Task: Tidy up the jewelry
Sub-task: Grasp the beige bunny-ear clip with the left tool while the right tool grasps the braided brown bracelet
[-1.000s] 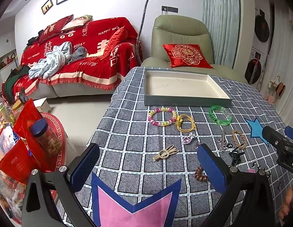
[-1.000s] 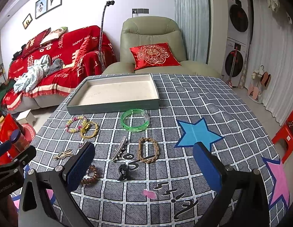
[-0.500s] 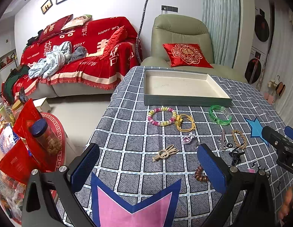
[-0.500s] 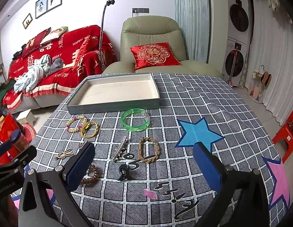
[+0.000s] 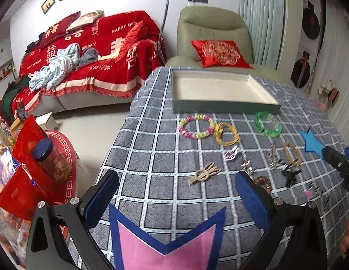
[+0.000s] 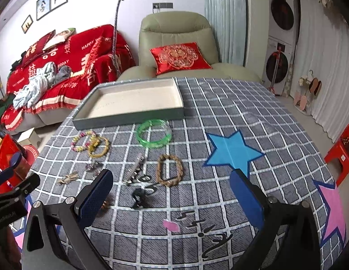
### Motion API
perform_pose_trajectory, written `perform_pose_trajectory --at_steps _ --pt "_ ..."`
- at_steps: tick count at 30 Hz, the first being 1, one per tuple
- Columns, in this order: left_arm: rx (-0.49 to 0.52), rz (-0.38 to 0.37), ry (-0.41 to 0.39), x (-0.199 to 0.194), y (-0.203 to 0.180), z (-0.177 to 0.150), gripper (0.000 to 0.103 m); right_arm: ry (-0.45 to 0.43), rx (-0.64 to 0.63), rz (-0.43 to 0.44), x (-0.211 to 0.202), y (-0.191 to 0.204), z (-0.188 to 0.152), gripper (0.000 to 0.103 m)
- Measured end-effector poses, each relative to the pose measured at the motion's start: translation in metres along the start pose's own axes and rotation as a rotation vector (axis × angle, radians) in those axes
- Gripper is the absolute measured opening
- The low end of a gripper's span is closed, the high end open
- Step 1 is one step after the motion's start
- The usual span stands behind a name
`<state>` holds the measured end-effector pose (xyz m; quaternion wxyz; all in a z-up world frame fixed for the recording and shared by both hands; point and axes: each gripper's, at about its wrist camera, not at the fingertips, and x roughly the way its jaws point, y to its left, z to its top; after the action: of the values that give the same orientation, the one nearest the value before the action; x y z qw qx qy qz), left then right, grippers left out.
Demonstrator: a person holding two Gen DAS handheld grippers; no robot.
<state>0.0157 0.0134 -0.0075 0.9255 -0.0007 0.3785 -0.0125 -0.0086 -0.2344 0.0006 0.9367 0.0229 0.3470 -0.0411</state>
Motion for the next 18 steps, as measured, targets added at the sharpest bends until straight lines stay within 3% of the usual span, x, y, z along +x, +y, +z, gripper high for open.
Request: perform_pose_trajectory --at_steps 5,11,18 --pt "0.033 -0.040 0.058 0.020 0.007 0.003 0.103 0.069 0.040 -0.015 0.013 -0.018 0.000 0.103" --pt "0.148 -0.125 0.113 0.045 0.004 0.009 0.103 0.159 0.056 -0.015 0.040 -0.034 0.006 0.103" --pt "0.229 -0.180 0.142 0.063 -0.001 0.018 0.103 0.247 0.063 -0.016 0.080 -0.041 0.017 0.103"
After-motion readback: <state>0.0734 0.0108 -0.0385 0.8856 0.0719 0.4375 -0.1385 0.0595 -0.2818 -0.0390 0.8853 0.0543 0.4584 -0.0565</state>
